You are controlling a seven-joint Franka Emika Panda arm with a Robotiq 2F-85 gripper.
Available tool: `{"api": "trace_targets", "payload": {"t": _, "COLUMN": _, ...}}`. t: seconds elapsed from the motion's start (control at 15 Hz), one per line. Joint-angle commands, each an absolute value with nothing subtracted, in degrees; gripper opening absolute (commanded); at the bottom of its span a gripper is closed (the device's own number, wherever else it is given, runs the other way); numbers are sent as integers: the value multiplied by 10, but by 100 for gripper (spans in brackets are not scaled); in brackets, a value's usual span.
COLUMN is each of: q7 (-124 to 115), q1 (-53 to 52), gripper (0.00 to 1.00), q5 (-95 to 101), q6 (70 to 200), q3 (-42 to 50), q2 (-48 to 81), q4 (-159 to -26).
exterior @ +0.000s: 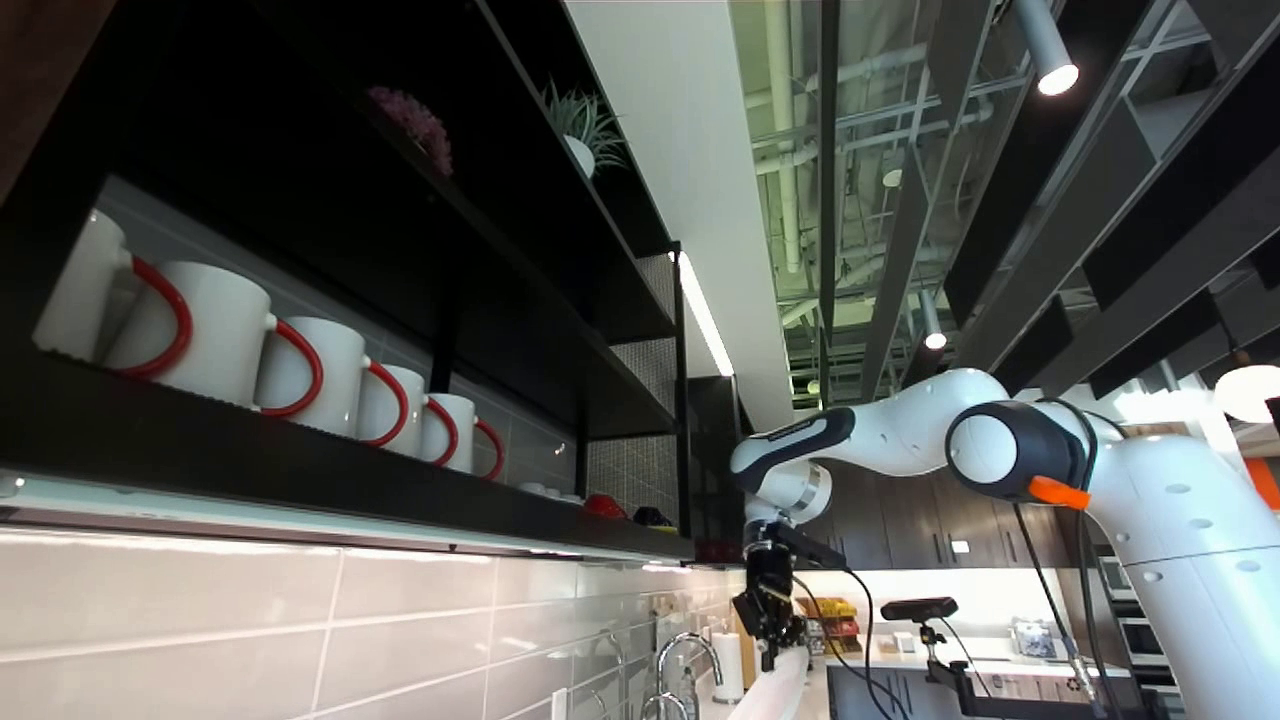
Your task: Move a plate from the bottom shelf and place it on the counter top
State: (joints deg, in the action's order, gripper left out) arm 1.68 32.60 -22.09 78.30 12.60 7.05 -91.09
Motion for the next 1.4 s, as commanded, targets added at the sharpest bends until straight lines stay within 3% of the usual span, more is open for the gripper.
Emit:
{"api": "trace_targets", "payload": {"t": 0.0, "q7": -32, "q1": 292, "gripper": 1, "q5": -256, "q6": 892, "q3": 167, "q2": 68, "q4": -980}}
{"api": "trace_targets", "payload": {"t": 0.67, "q7": -198, "q1": 247, "gripper": 1, "q5": -279, "q6": 1177, "q3": 195, "q2": 94, "q4": -1088}}
{"api": "trace_targets", "payload": {"t": 1.33, "q7": -297, "q1": 245, "gripper": 3, "q5": -293, "q6": 1159, "q3": 203, "q2": 107, "q4": -1093}}
